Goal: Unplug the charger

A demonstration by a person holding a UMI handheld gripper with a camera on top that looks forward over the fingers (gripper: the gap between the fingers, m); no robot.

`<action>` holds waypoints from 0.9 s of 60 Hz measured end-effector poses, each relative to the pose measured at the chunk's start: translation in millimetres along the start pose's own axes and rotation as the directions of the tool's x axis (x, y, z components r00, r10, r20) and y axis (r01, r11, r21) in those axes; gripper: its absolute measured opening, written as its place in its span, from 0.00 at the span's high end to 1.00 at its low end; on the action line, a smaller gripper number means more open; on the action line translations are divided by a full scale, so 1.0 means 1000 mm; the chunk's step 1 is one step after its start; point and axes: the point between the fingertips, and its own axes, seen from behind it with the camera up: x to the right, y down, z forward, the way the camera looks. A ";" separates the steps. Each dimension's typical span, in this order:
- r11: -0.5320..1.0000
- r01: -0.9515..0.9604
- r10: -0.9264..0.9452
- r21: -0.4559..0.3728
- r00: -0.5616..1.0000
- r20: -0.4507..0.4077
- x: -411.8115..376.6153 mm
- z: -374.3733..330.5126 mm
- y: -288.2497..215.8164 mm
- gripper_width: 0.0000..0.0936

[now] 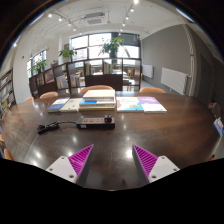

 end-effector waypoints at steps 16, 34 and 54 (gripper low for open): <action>1.000 -0.022 0.022 -0.009 1.000 -0.003 -0.014 0.167 -0.048 0.21; 0.999 -0.006 0.006 -0.037 1.000 -0.004 -0.021 0.284 -0.059 0.55; 0.991 -0.044 0.045 -0.130 0.999 0.004 -0.022 0.288 -0.067 0.88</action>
